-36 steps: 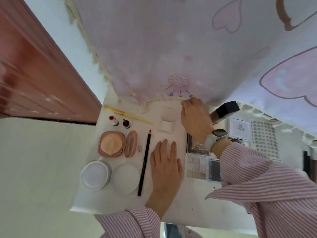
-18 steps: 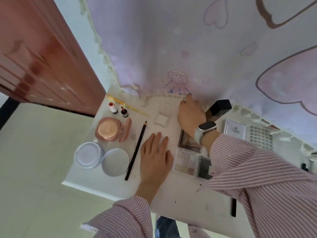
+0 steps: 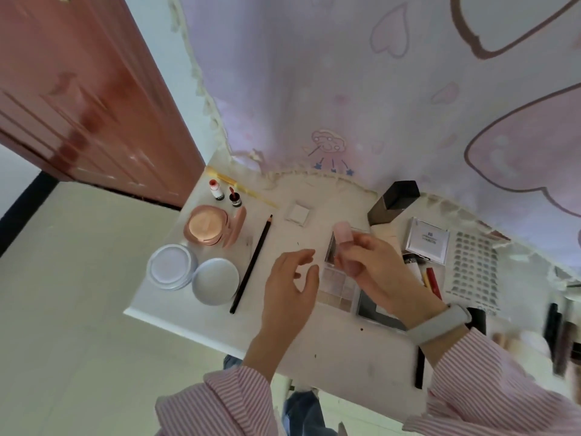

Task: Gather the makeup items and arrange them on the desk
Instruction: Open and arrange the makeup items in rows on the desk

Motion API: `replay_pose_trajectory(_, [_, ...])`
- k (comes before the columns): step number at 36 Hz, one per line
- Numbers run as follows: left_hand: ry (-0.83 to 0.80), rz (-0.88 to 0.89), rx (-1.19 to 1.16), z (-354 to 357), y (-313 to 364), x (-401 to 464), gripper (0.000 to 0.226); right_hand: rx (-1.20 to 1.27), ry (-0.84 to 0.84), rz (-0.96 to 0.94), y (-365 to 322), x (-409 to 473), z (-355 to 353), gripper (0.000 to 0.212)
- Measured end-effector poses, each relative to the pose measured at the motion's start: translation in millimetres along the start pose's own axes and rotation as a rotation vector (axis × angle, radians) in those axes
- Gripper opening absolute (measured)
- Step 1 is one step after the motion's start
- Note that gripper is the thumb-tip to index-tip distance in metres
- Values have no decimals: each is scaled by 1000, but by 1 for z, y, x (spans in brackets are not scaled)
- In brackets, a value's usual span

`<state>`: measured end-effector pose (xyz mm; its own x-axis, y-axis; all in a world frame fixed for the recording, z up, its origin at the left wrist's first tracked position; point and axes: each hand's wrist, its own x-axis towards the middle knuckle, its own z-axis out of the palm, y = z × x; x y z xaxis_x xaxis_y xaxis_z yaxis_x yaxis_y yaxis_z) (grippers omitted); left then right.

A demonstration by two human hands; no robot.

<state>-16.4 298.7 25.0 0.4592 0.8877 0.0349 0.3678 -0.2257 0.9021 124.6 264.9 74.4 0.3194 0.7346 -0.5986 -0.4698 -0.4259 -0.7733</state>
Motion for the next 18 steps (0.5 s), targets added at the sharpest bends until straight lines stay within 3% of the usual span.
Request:
replay_pose_trajectory(4, [14,-50,-46,0,4,-14,24,-28,45,-7,4,-2,7,12])
replay_pose_trajectory(7, [60,-68,-65,-4,2,-20,23,-177,73,-126,7,-3,11,7])
replay_pose_trajectory(10, [54,-61,-71,-11,0,-21,30,-326,-58,-251,3,-10,14,15])
replay_pose_trajectory(12, [38,-63,-62,-14,1,-21,42,-323,-84,-225,4,-13,15,15])
replay_pose_trajectory(14, [50,-63,-58,-18,3,-21,54,-331,-7,-146,10,-12,15,8])
replay_pose_trajectory(15, [59,-53,-52,-20,3,-20,56,-357,18,-121,14,-10,14,17])
replay_pose_trajectory(18, [57,31,31,-24,3,-17,41,-421,13,-122,17,-10,19,16])
